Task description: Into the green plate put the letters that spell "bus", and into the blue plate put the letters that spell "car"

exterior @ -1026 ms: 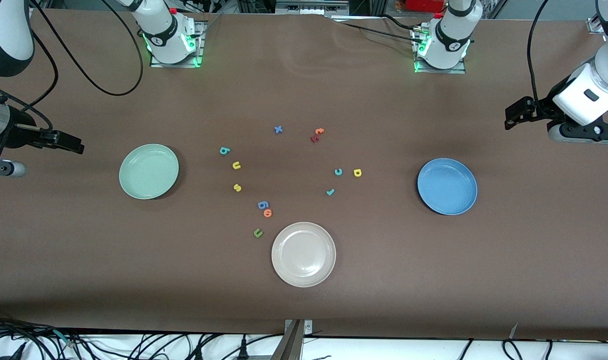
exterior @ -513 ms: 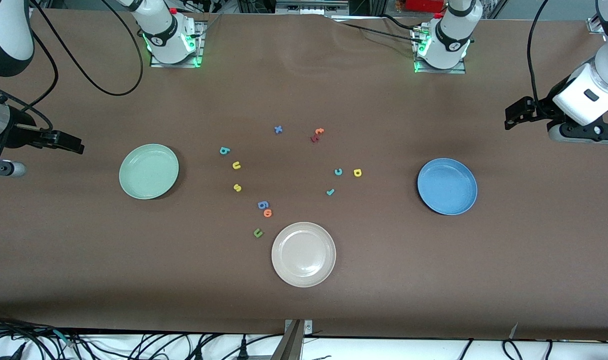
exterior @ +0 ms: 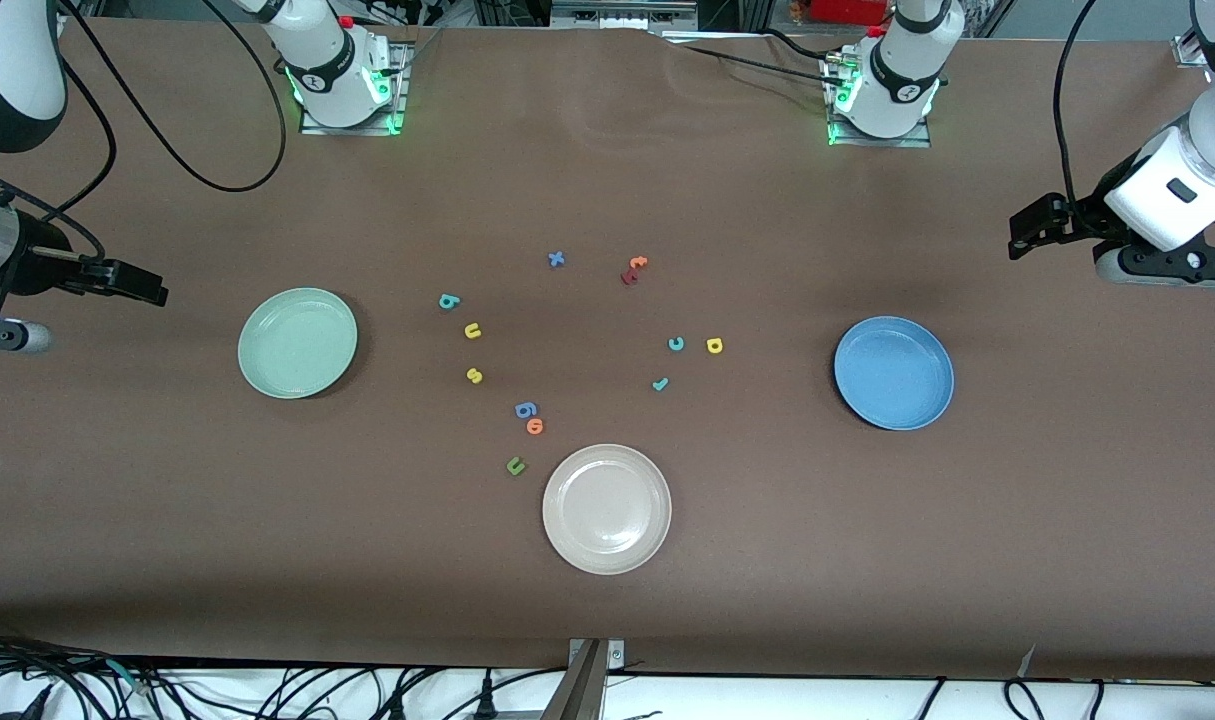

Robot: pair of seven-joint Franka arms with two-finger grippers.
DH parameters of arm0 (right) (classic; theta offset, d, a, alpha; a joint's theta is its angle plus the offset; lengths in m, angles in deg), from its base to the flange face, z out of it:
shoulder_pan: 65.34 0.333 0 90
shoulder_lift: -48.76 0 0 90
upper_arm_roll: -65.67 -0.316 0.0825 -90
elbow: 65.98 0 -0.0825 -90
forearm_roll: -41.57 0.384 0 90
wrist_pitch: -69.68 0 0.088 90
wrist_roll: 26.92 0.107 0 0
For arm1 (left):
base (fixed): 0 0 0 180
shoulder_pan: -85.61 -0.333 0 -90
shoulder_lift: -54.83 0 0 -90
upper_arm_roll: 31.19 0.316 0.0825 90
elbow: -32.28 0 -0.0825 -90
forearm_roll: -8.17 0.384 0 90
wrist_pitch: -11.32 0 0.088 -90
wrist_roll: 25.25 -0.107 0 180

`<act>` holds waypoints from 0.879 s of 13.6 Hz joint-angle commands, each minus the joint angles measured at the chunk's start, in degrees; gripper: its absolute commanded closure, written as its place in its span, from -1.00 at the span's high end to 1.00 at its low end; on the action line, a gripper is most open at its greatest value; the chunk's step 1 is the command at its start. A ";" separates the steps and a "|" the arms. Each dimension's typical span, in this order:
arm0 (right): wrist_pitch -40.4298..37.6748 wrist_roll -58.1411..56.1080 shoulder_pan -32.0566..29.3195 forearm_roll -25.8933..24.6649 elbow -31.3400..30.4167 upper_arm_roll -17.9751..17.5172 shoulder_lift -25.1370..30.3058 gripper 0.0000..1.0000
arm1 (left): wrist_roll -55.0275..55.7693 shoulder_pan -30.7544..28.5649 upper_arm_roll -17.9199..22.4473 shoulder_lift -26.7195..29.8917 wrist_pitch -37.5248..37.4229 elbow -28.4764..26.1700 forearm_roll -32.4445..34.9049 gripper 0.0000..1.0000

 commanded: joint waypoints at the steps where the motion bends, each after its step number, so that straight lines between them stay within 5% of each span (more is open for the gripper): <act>1: -1.15 0.66 2.19 0.53 0.77 -0.03 -0.23 1.00 | -1.02 -0.05 -0.08 0.10 -0.47 0.42 0.78 1.00; 6: -0.27 7.03 6.67 0.71 0.33 -0.12 -1.11 1.00 | -1.02 0.03 -0.08 0.01 -0.56 0.42 0.78 1.00; 12: 9.64 20.66 13.45 1.14 -9.67 -2.04 -1.11 0.99 | -0.93 0.12 -0.08 -0.07 -0.39 0.42 0.78 1.00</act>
